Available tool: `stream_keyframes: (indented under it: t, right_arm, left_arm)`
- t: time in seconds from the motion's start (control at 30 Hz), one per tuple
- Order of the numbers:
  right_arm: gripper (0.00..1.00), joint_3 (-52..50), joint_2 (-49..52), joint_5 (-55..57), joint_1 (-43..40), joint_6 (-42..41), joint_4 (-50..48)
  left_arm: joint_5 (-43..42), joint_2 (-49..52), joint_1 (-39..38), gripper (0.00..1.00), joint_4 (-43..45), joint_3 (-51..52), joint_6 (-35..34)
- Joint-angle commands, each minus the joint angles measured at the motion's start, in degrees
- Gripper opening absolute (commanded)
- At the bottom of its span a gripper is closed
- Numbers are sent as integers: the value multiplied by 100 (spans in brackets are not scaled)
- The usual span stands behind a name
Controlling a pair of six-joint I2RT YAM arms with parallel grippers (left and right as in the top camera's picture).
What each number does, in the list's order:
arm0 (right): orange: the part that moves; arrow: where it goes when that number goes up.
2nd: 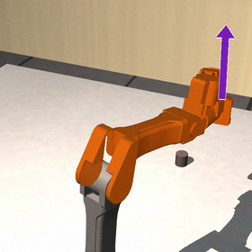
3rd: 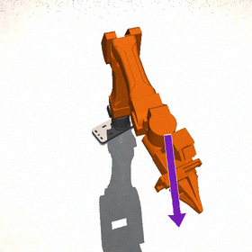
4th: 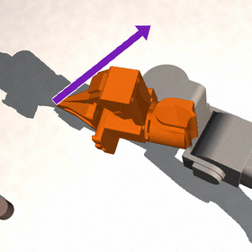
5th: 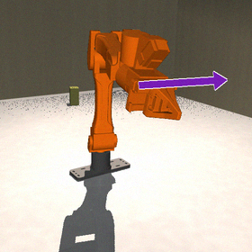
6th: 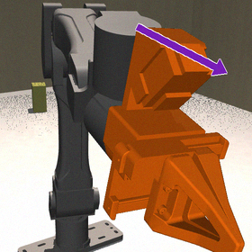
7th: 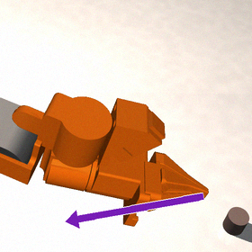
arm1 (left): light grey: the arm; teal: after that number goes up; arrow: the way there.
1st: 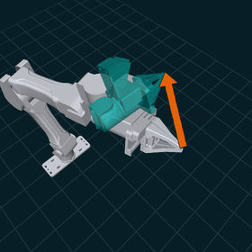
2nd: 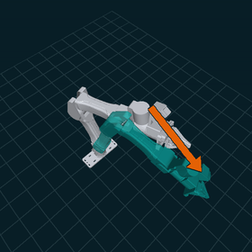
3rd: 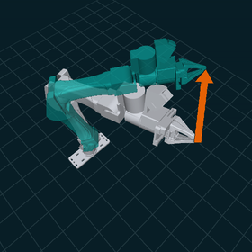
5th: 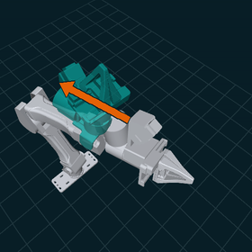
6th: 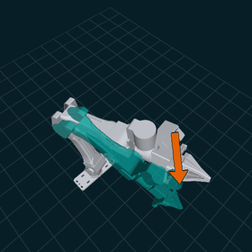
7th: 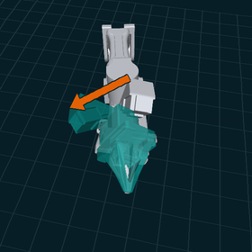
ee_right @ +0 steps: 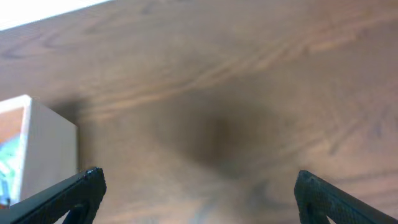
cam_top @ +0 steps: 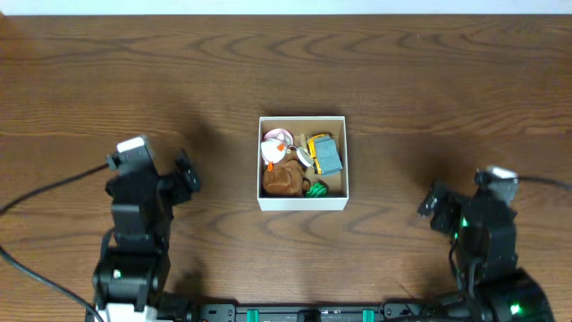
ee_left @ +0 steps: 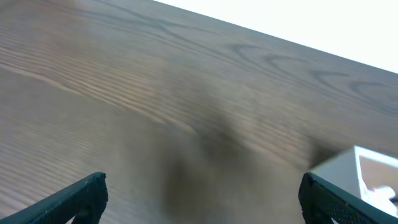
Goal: Pack container
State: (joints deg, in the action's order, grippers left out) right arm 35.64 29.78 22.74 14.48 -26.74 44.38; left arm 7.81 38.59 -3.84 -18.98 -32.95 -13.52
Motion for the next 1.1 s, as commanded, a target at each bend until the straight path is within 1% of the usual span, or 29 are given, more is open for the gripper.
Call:
stream_keyframes:
  t: [0.0,0.1,0.23,0.4,1.07]
  right_arm:
    - [99,-396,-433,170,76,-195,-28]
    - [99,-627,-603,162,76,-195,28]
    - [99,-682,-584,55,76,-195,219]
    - [99,-682,-584,11,76,-195,282]
    - [99,-682,-584,11,76,-195,321]
  left_arm:
    - [-822,-382,24,98,136,341,-44]
    - [-892,-479,24,98,94,551,-48]
    - [-898,-468,22,98,-17,649,-70]
    - [-896,-468,24,98,127,649,-70]
    - [-887,-461,24,98,87,649,-70]
